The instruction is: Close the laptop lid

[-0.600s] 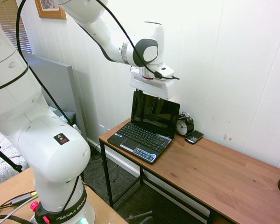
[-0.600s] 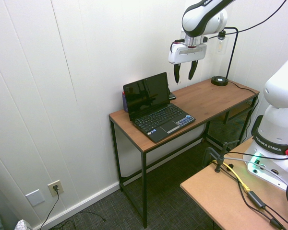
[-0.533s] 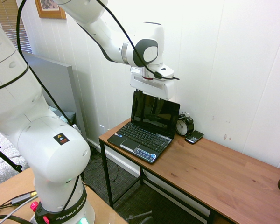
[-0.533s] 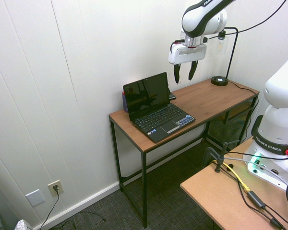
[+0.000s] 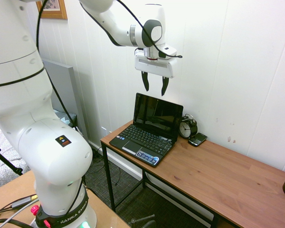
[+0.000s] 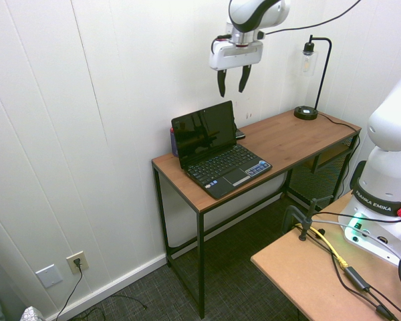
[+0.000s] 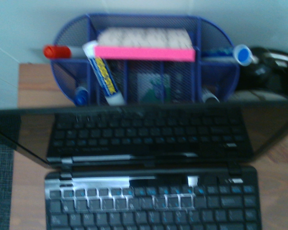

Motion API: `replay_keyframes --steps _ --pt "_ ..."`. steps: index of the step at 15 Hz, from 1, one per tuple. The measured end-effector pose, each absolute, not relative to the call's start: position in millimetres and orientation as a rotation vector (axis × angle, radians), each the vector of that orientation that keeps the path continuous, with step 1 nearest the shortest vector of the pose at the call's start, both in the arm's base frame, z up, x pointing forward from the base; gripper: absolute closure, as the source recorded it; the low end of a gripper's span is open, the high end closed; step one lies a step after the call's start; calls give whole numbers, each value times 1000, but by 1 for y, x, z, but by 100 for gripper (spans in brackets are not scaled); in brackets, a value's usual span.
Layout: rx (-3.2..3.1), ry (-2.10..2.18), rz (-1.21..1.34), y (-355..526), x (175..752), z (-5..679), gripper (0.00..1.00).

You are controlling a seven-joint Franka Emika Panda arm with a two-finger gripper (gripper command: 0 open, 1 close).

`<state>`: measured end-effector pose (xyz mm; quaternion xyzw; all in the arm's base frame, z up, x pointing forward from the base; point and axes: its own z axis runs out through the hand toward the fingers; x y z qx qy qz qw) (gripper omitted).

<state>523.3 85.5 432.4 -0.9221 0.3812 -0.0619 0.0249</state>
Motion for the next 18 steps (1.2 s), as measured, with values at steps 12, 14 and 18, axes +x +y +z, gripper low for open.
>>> replay_keyframes --steps 12,14,18 --pt "-2835 1255 -128 137 641 350 100" --pt "-2837 1259 -115 139 640 345 100" --pt "-2842 1273 -88 138 641 332 100"
